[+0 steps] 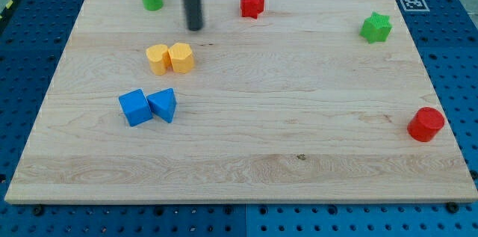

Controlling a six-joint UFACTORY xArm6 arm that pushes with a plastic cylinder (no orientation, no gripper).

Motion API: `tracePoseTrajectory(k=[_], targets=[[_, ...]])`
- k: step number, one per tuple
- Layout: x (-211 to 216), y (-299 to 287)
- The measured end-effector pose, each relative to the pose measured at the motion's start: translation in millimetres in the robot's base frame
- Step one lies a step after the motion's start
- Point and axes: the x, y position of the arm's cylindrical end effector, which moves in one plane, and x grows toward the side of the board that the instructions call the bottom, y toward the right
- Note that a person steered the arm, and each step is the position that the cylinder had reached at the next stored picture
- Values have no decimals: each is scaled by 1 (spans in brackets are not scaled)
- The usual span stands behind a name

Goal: Separate the yellow blocks

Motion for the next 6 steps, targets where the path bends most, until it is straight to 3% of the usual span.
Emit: tracePoseTrajectory(k=[1,2,4,6], targets=[[15,-69],[43,-85],[64,11],[62,0]])
